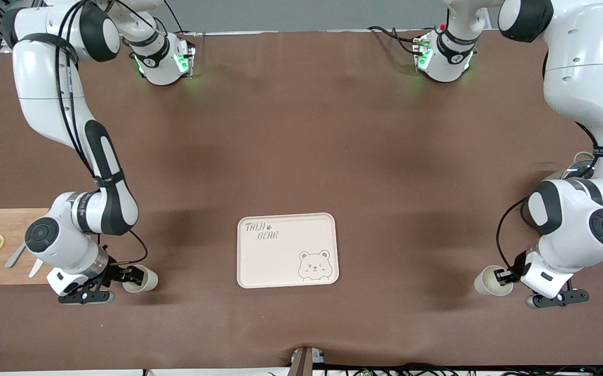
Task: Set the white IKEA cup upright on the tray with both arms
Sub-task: 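Close the right gripper on one cup while the left gripper grasps the other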
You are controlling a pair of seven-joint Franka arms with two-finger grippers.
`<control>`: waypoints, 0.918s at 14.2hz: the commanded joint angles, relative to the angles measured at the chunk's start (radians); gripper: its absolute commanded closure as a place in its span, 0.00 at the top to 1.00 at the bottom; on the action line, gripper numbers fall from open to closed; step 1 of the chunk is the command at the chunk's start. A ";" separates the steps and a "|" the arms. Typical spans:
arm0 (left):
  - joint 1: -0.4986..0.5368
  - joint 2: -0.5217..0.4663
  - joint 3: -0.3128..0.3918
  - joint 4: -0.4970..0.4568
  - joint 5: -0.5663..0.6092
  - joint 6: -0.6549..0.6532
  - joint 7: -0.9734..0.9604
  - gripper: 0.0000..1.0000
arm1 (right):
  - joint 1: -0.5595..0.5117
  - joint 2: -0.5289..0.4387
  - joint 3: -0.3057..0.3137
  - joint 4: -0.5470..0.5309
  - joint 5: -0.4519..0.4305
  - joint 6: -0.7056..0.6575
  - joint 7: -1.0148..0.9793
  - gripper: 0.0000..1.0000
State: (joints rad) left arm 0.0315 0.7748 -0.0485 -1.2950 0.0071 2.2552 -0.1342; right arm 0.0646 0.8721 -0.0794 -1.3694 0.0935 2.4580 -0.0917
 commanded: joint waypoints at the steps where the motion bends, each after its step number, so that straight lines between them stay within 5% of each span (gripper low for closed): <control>1: -0.045 -0.006 0.010 0.028 -0.015 -0.060 -0.065 0.00 | 0.000 0.013 0.004 0.027 0.009 -0.011 -0.019 0.83; 4: -0.094 -0.011 0.013 0.029 -0.010 -0.066 -0.145 0.00 | 0.007 0.013 0.004 0.027 0.009 -0.013 -0.016 0.40; 8: -0.169 -0.020 0.022 0.049 -0.004 -0.108 -0.287 0.00 | 0.007 0.013 0.004 0.029 0.011 -0.014 -0.022 0.00; 13: -0.307 -0.020 0.071 0.049 -0.006 -0.108 -0.502 0.00 | 0.008 0.011 0.015 0.030 0.011 -0.019 -0.017 0.00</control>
State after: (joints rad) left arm -0.2230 0.7700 -0.0104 -1.2443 0.0069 2.1670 -0.5671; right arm 0.0756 0.8720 -0.0750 -1.3629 0.0963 2.4525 -0.0970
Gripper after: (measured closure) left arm 0.956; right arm 0.956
